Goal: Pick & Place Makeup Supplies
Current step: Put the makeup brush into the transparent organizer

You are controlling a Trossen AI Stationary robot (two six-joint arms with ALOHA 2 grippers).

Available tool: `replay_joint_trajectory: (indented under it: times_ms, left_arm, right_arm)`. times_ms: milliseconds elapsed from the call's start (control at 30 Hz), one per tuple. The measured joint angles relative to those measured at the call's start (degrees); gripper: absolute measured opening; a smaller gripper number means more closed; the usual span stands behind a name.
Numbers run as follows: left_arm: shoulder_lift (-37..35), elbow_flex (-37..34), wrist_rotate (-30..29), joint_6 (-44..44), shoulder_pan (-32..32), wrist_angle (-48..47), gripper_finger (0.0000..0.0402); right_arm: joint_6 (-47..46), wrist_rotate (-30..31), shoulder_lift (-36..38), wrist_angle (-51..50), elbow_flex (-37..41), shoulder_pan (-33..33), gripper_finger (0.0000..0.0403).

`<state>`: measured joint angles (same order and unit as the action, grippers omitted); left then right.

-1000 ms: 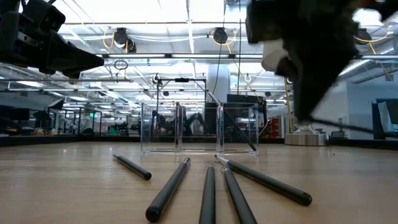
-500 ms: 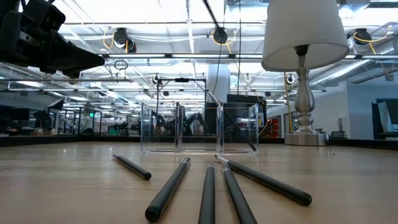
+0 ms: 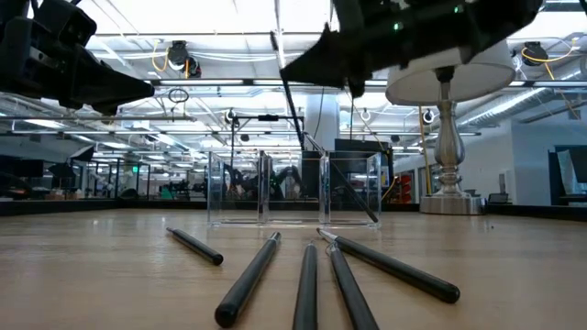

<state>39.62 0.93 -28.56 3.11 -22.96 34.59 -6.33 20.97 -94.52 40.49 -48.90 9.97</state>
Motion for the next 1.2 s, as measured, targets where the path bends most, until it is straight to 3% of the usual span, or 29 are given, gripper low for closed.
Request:
replay_joint_trajectory:
  times_ms: [233, 500, 933, 1200]
  left_arm:
    - [0.02, 0.0, -0.02, 1.08, 0.01, 0.15, 0.0051]
    - [0.02, 0.0, -0.01, 1.05, 0.02, -0.02, 0.0051]
    - [0.01, 0.0, -0.02, 0.84, 0.02, 0.0, 0.0051]
    - [0.0, 0.0, -0.01, 0.88, 0.0, -0.02, 0.0051]
  right_arm:
    - [-3.48, -0.37, -6.85, 1.01, -0.51, -0.54, 0.0]
    - [-5.17, -1.95, -9.57, 0.56, -1.34, -0.88, 0.0]
    - [-5.36, -1.68, -8.96, -1.58, -1.4, -1.72, 0.005]
    - [3.62, -1.09, -0.57, -0.96, -1.4, 0.9, 0.0094]
